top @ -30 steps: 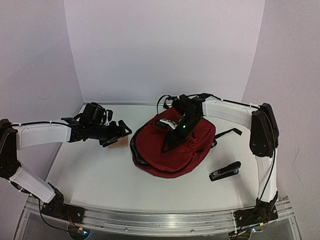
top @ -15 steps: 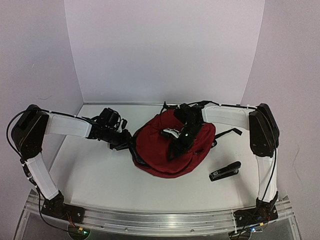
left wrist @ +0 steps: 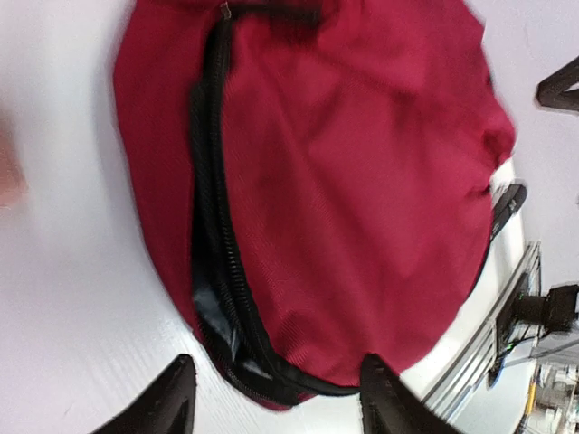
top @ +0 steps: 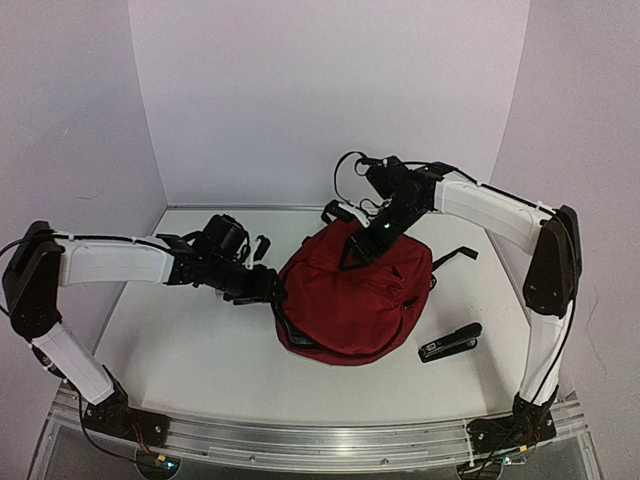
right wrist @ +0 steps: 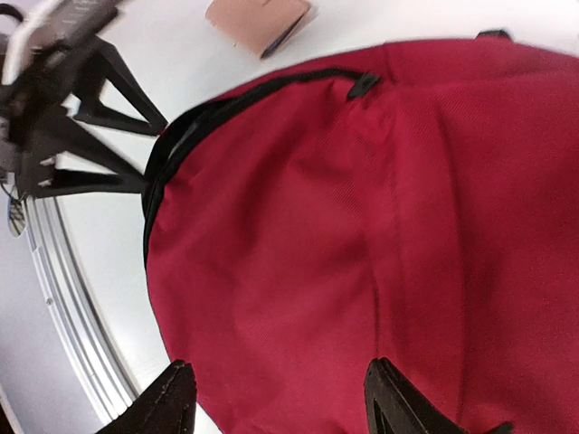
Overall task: Pack the student bag
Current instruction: Adjust the student bag at the center of the board.
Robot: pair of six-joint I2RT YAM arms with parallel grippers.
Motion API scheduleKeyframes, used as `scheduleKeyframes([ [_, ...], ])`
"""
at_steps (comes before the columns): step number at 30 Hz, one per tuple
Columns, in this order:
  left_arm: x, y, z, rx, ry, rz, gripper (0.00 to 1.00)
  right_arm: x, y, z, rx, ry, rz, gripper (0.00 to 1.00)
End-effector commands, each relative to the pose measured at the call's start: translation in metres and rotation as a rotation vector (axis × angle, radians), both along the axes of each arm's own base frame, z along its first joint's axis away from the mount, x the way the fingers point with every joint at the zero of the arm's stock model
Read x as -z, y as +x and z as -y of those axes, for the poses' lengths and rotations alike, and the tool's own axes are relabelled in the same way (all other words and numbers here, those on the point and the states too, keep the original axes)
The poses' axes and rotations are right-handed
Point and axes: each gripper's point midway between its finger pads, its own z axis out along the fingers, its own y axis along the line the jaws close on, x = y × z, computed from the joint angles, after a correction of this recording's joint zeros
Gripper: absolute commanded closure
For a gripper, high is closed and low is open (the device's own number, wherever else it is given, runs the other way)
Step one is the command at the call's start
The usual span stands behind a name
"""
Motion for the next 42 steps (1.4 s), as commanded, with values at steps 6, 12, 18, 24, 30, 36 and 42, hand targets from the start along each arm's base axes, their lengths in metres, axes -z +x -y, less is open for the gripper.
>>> scheduleKeyframes([
  [6,-0.054,0.035,0.0,0.27,0.097,0.313,0.33,-0.013,0.037,-0.011,0.079,-0.006,0.089,0.36],
  [12,-0.028,0.04,0.016,0.53,0.175,0.428,0.34,-0.017,0.037,-0.005,0.103,0.033,0.044,0.36],
  [18,-0.045,0.065,0.017,0.607,0.124,0.578,0.35,-0.014,0.031,0.001,0.095,0.042,0.014,0.35],
  [24,-0.034,0.085,0.032,0.704,0.138,0.593,0.39,-0.01,0.03,0.0,0.091,0.044,-0.001,0.35],
  [30,-0.028,0.106,0.042,0.733,0.14,0.618,0.41,-0.011,0.03,0.002,0.093,0.044,0.002,0.34],
  [36,-0.02,0.12,0.051,0.745,0.152,0.63,0.43,-0.012,0.03,0.004,0.095,0.045,0.001,0.33],
  [42,-0.007,0.135,0.054,0.726,0.186,0.627,0.48,-0.017,0.03,0.005,0.101,0.047,0.011,0.32],
])
